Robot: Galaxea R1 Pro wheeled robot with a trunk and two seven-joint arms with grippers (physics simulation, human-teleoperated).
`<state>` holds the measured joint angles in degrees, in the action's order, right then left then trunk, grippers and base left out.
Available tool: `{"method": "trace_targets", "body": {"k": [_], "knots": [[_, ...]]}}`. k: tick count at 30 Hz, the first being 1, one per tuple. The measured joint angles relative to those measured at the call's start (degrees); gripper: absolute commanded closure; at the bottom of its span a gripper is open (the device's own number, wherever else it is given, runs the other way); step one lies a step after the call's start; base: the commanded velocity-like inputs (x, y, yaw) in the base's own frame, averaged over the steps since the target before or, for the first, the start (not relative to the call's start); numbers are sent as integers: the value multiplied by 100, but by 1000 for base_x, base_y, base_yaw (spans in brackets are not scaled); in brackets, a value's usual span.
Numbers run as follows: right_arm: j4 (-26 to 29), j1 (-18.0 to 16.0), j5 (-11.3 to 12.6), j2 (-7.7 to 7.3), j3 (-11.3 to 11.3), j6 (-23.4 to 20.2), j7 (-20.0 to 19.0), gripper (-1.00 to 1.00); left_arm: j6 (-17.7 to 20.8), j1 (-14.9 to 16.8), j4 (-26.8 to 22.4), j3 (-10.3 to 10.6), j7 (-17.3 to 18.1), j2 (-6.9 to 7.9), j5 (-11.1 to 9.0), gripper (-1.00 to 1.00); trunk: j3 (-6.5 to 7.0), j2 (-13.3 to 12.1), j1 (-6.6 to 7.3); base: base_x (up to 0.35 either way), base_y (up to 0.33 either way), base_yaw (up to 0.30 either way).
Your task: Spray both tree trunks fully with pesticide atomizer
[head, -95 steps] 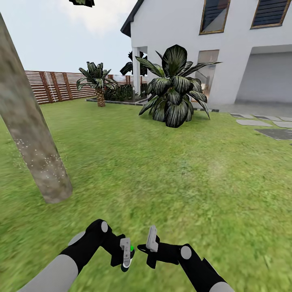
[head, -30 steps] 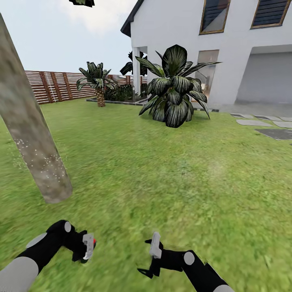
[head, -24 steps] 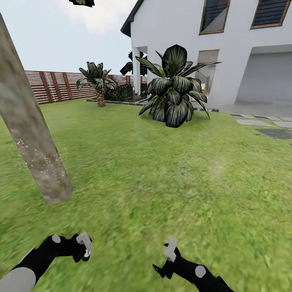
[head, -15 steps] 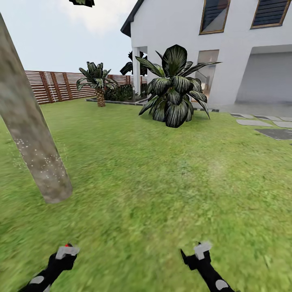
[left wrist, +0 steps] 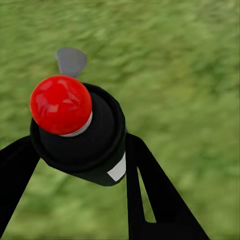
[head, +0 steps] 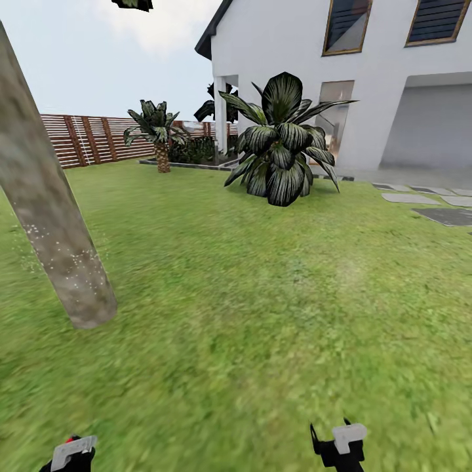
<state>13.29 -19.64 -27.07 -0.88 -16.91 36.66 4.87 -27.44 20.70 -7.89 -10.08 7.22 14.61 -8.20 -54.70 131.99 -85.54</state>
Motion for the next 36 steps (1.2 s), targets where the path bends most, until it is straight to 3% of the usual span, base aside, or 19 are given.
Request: {"method": "trace_targets", "body": {"k": [9, 15, 17, 36], "knots": [[-21, 2, 0, -10, -51, 0, -4, -100, -9, -29, 4, 8, 18, -13, 56, 100, 0, 0, 0, 0, 0, -271], [-19, 2, 1, 12, -467, 0, -9, -100, -16, -155, -47, 9, 18, -4, 55, 100, 0, 0, 0, 0, 0, -300], [-18, 2, 0, 15, -506, 0, -9, -100, -19, -161, -49, 9, 18, -3, 55, 100, 0, 0, 0, -7, -24, -300], [-26, 1, 0, 9, -533, 1, -9, -100, -23, -167, -51, 19, 18, -4, 63, 100, 0, 0, 0, -30, -251, -300]]}}
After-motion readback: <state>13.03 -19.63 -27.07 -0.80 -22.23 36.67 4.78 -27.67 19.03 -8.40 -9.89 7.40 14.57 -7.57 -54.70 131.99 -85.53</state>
